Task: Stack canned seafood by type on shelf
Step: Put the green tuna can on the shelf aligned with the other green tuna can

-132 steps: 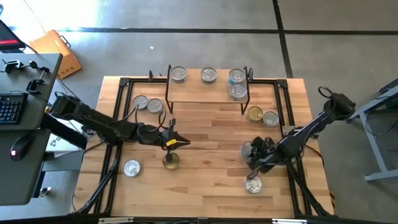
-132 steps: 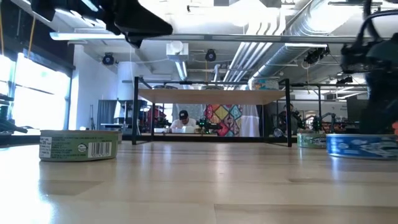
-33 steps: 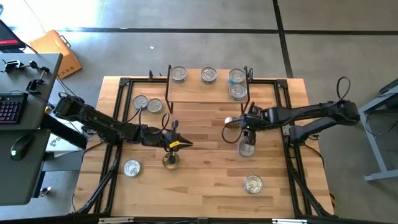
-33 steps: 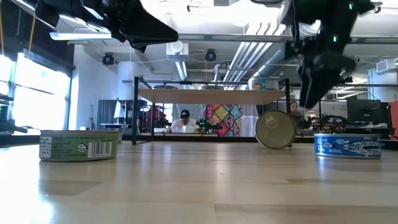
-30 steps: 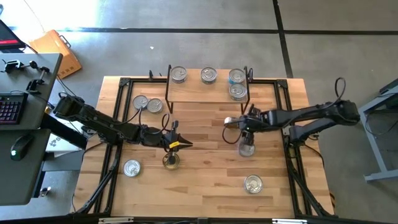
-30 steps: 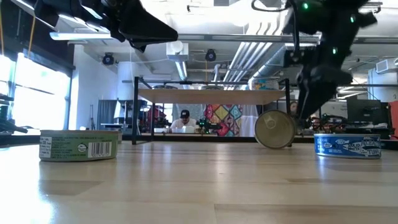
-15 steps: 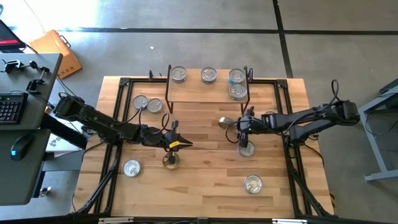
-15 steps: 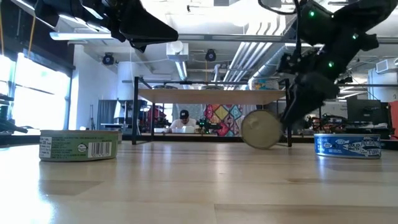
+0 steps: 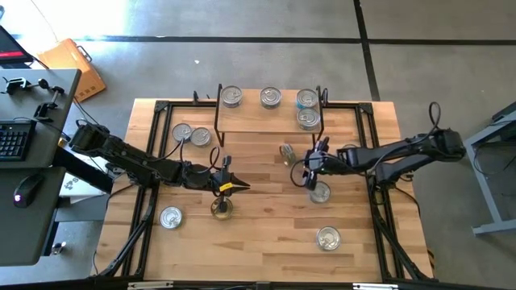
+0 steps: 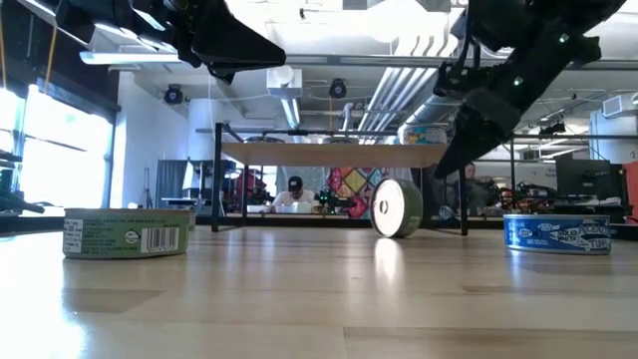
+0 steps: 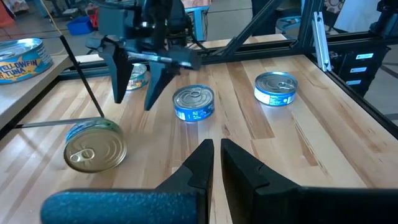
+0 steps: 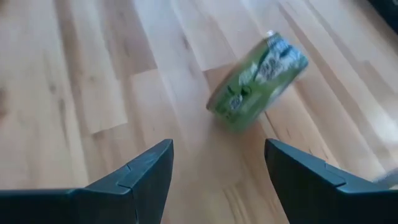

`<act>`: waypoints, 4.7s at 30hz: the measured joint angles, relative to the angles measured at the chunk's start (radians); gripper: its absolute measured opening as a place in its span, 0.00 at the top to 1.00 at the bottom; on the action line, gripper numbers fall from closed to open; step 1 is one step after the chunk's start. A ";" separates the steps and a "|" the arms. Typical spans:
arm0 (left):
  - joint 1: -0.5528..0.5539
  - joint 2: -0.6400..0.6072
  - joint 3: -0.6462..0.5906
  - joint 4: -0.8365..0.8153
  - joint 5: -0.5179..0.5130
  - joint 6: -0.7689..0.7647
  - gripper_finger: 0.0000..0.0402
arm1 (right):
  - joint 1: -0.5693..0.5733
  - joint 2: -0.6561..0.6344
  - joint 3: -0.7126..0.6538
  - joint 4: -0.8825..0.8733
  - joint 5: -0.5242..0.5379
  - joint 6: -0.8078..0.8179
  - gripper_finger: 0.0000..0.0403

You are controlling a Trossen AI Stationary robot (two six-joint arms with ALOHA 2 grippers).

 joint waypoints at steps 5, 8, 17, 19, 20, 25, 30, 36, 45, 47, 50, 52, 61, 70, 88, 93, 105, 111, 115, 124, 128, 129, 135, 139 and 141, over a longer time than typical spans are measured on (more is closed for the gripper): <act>0.000 0.000 0.000 0.000 0.000 0.000 0.95 | 0.000 0.101 0.000 0.059 0.031 -0.001 0.39; 0.000 0.000 0.000 -0.001 0.000 0.000 0.95 | -0.002 0.183 0.000 0.127 0.119 -0.011 0.39; 0.002 0.000 0.000 -0.002 0.000 0.016 0.95 | 0.039 0.331 0.000 0.518 -0.169 -0.102 0.39; 0.002 0.000 0.000 -0.002 0.000 0.016 0.95 | 0.085 0.337 0.001 0.589 -0.225 -0.143 0.39; 0.002 0.000 0.000 -0.002 0.000 0.016 0.95 | 0.107 0.336 0.001 0.601 -0.226 -0.154 0.39; 0.002 0.000 0.000 -0.007 0.000 0.017 0.95 | 0.210 0.310 0.001 0.547 -0.104 -0.104 0.39; 0.004 0.011 0.000 -0.056 -0.019 0.075 0.95 | 0.293 0.299 0.001 0.465 0.076 0.006 0.39; 0.040 0.112 0.000 -0.032 -0.062 0.076 0.95 | 0.320 0.300 0.000 0.366 0.293 0.161 0.39; 0.144 0.371 0.000 0.289 -0.043 0.099 0.86 | 0.312 0.300 0.000 0.330 0.314 0.200 0.39; 0.167 0.417 0.001 0.340 -0.032 0.102 0.79 | 0.314 0.300 0.000 0.330 0.314 0.222 0.39; 0.201 0.473 0.022 0.344 -0.028 0.070 0.67 | 0.314 0.300 0.000 0.331 0.314 0.247 0.39; 0.223 0.502 0.044 0.343 -0.029 0.035 0.58 | 0.314 0.301 0.000 0.332 0.314 0.248 0.39; 0.270 0.531 0.089 0.321 -0.120 -0.046 0.37 | 0.314 0.301 0.000 0.357 0.314 0.249 0.39; 0.292 0.574 0.150 0.338 -0.125 -0.080 0.37 | 0.314 0.301 0.000 0.364 0.314 0.248 0.39; 0.266 0.711 0.283 0.264 -0.141 -0.082 0.62 | 0.360 0.301 0.000 0.497 0.341 0.161 0.39; 0.236 0.600 0.282 0.163 0.095 -0.126 0.70 | 0.457 0.299 0.000 0.714 0.380 -0.095 0.39; 0.287 0.218 0.283 -0.345 0.864 -0.139 0.70 | 0.592 0.297 0.110 0.926 0.289 -0.924 0.39; 0.365 0.245 0.282 -0.326 1.163 -0.246 0.70 | 0.539 0.299 0.274 0.580 0.414 -1.290 0.39; 0.399 0.271 0.282 -0.209 1.214 -0.353 0.70 | 0.512 0.301 0.327 0.409 0.430 -1.534 0.39; 0.410 0.298 0.282 -0.102 1.259 -0.448 0.70 | 0.510 0.311 0.333 0.411 0.479 -2.007 0.39; 0.409 0.298 0.280 -0.104 1.269 -0.461 0.70 | 0.494 0.351 0.333 0.493 0.425 -2.118 0.39; 0.409 0.298 0.283 -0.092 1.257 -0.464 0.70 | 0.488 0.369 0.333 0.516 0.405 -2.126 0.39; 0.410 0.298 0.282 -0.101 1.244 -0.467 0.70 | 0.454 0.455 0.345 0.594 0.394 -2.163 0.39; 0.411 0.298 0.282 -0.113 1.245 -0.460 0.70 | 0.454 0.478 0.361 0.605 0.416 -2.139 0.43; 0.412 0.298 0.282 -0.114 1.240 -0.437 0.70 | 0.458 0.478 0.367 0.619 0.454 -2.097 0.49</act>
